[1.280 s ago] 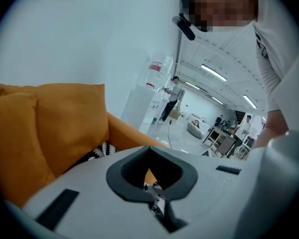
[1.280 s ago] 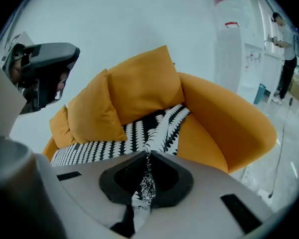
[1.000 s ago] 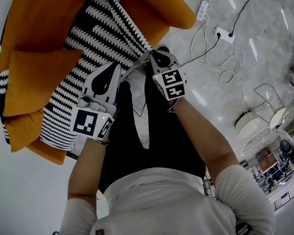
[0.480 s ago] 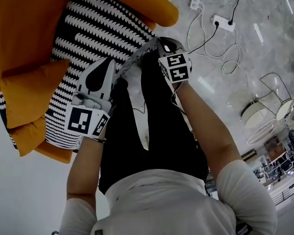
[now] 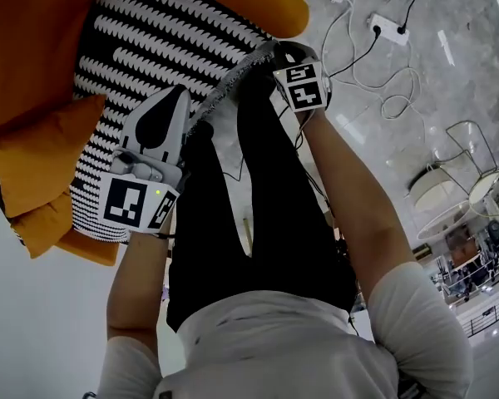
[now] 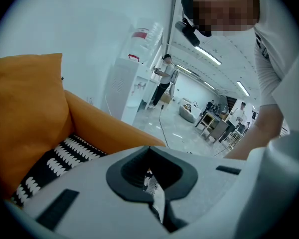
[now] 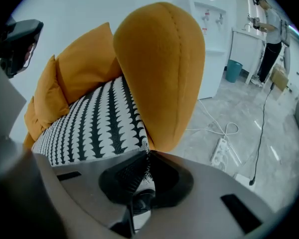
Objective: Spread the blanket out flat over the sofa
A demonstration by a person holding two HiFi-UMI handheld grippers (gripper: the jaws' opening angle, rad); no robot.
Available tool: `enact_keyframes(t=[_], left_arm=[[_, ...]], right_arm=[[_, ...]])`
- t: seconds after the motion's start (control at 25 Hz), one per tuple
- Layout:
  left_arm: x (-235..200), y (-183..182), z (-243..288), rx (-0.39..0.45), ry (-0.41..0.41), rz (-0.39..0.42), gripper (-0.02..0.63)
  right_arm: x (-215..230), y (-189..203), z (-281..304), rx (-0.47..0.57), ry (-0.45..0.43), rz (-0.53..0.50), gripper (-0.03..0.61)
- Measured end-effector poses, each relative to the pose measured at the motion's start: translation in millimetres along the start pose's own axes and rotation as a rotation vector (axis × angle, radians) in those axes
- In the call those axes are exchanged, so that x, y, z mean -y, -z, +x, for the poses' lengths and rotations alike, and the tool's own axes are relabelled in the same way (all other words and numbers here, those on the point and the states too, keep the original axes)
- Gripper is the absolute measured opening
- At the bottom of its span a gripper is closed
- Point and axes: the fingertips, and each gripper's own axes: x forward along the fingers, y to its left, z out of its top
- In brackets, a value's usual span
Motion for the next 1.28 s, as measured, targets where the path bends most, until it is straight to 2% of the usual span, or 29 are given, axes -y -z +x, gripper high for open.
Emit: enact_keyframes(t=[0.2,0.48,0.68,0.8,0.92,1.0,1.08,1.28], left_arm=[[-3.9,30.0,24.1,-0.003,-0.004,-0.009,0.009],[-15.1,8.5,7.9,0.006,-0.007,0.004,0.009],[-29.1,55.5,-10.6,0.026,-0.004,-0.012,0.009],[-33.0,67.2,-18.4,0.018,-0.012,-0.015,0.009],[-33.9,58.6,-11.8,0.054,-0.004,0.0,0.009],[-26.8,46.6,-11.2,0.059,0.002,0.011,0.009],[-12.0,30.6,-14.9,0.047,0.004,0.015,0.009],[28.4,-6.6,-39.2,0.079,0.023,0.067,0.009]], right_arm=[[22.5,30.6,36.7,-0.024,-0.014,0.032,0.04],[10.7,1.2,48.6,-0.015,-0.035,0.065,0.04],[-13.0,32.0,73.2,-0.013,-0.034,0.128,0.04],[-23.1,39.3,81.5,-0.015,-0.041,0.15,0.04],[-5.7,21.9,82.6,-0.002,-0.01,0.126,0.044],[3.0,15.4,71.4,0.008,0.0,0.156,0.095],[5.1,17.6,48.9,0.011,-0.008,0.187,0.133],[0.7,14.9,-19.7,0.067,0.006,0.199,0.15]])
